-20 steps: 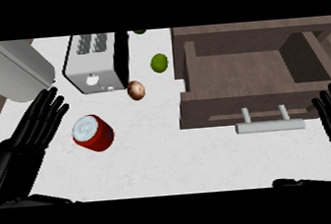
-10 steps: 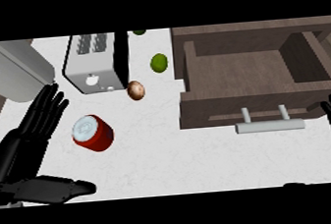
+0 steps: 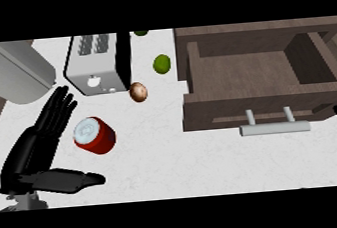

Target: Pick up the can, place it into the drawer and close the drawer

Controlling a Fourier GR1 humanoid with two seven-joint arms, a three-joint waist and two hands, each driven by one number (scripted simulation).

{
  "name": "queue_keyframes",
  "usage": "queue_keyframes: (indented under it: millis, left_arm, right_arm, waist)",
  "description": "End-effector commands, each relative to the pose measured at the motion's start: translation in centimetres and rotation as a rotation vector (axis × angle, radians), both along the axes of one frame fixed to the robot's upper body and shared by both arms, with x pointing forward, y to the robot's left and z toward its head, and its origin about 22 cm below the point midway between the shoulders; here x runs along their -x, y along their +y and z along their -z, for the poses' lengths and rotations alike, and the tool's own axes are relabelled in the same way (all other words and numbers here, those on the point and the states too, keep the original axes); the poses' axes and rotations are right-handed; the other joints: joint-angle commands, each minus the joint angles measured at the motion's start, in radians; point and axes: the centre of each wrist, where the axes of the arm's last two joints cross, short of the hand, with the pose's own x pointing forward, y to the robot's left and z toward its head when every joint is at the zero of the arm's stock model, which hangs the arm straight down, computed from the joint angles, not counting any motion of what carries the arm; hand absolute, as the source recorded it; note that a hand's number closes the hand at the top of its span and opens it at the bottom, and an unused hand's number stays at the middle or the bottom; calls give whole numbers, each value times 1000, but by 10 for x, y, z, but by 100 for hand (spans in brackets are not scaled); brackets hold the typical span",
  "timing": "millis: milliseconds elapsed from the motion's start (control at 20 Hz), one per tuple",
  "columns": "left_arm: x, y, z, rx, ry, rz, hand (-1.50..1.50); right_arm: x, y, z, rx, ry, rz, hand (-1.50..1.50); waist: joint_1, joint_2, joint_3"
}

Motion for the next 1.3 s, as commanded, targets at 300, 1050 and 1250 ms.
queue_keyframes:
  millis: [300,1050,1250]
  left_arm:
    - [-10,-18,46,-5,33,-40,-150]
    - [-15,45,99,-31,60,-56,-150]
    - [-20,69,111,-33,53,-77,-150]
  right_arm:
    - [-13,-8,19,16,21,-6,-150]
    - [-5,0,9,-9,-13,-6,-150]
    - [1,-20,19,7,-16,-15,-150]
  waist:
    - [1,0,0]
    - [0,0,0]
    - [-1,1,0]
